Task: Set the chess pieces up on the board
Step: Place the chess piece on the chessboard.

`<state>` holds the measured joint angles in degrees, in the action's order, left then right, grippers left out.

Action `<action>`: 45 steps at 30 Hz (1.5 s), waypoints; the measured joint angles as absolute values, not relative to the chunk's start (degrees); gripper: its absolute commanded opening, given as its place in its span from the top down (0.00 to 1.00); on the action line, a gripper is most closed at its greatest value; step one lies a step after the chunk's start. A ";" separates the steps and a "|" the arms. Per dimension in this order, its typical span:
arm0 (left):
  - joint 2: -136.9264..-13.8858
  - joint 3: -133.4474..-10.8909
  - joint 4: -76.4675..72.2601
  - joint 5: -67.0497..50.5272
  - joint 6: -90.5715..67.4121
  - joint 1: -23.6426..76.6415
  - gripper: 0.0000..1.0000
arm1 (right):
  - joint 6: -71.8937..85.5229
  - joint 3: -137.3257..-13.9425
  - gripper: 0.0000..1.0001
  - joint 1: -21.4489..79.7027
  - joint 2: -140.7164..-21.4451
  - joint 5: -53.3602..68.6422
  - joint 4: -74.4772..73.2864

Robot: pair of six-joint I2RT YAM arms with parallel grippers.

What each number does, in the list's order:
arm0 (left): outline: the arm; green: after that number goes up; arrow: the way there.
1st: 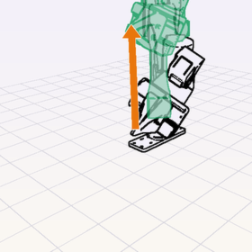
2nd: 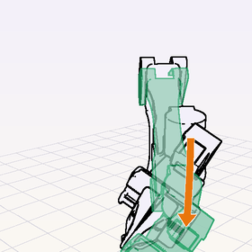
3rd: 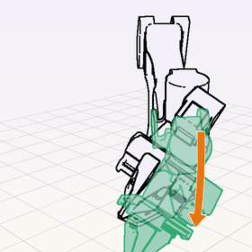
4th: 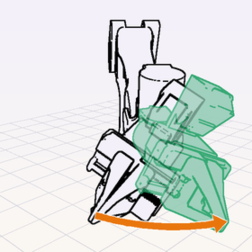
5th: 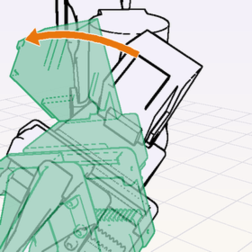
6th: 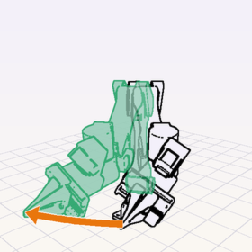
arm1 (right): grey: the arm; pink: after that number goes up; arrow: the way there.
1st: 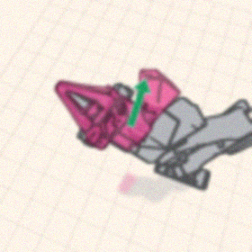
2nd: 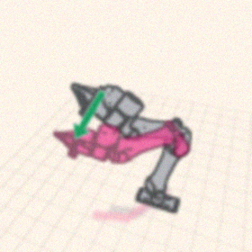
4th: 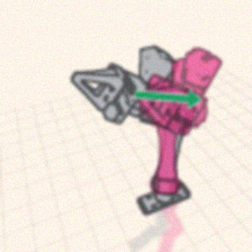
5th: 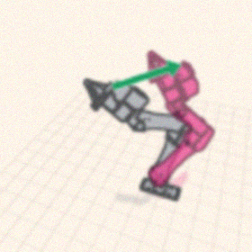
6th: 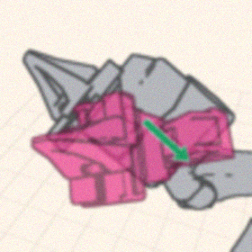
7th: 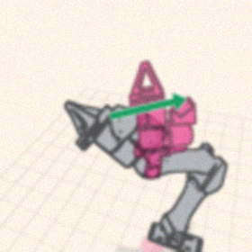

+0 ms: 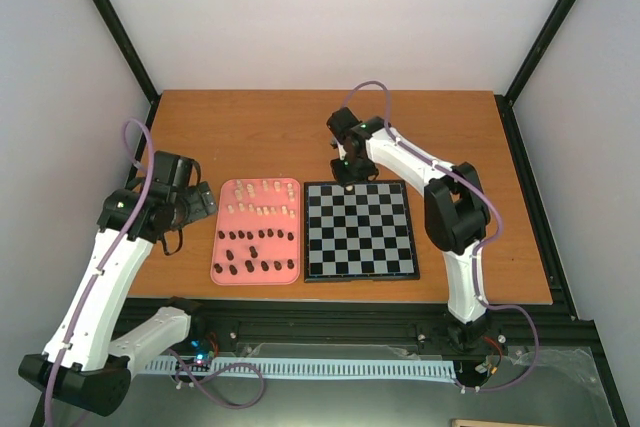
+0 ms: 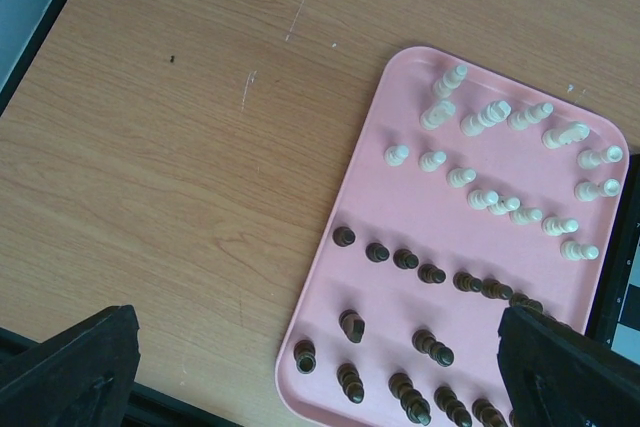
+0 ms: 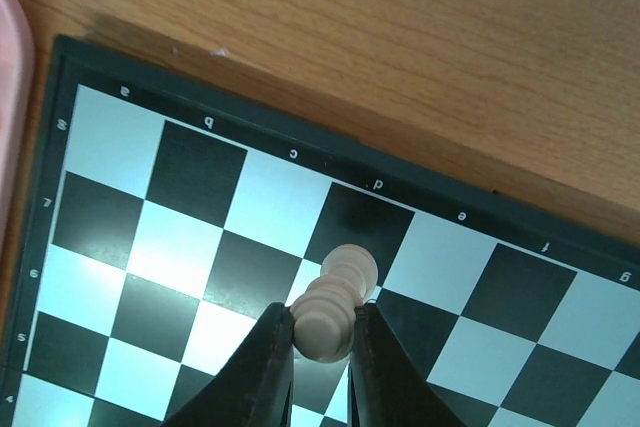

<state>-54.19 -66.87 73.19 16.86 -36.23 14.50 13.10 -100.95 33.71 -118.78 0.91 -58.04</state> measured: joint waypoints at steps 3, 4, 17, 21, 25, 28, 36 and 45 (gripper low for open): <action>-54.19 -66.57 73.19 16.78 -36.45 14.50 0.00 | 13.04 -99.98 0.97 33.69 -119.26 0.97 -57.84; -54.19 -66.54 73.19 16.73 -36.47 14.50 0.00 | 13.04 -99.79 0.97 33.67 -119.46 1.04 -57.80; -52.97 -66.04 73.25 16.71 -36.69 14.50 0.00 | 13.04 -99.37 0.97 33.56 -120.88 1.08 -55.99; -52.95 -66.02 73.28 16.71 -36.69 14.50 0.00 | 13.04 -99.48 0.97 33.45 -121.08 1.08 -55.44; -52.95 -65.93 73.28 16.71 -36.69 14.50 0.00 | 13.04 -99.83 0.97 33.39 -121.36 1.10 -55.13; -52.97 -65.80 73.28 16.71 -36.69 14.50 0.00 | 13.06 -100.18 0.97 33.30 -121.69 1.10 -54.83; -53.04 -65.30 73.25 16.69 -36.69 14.50 0.00 | 13.13 -99.50 0.90 33.04 -121.43 1.78 -54.22; -53.89 -65.23 72.99 16.32 -36.67 14.50 0.00 | 13.45 -96.77 0.66 33.01 -120.73 2.15 -53.65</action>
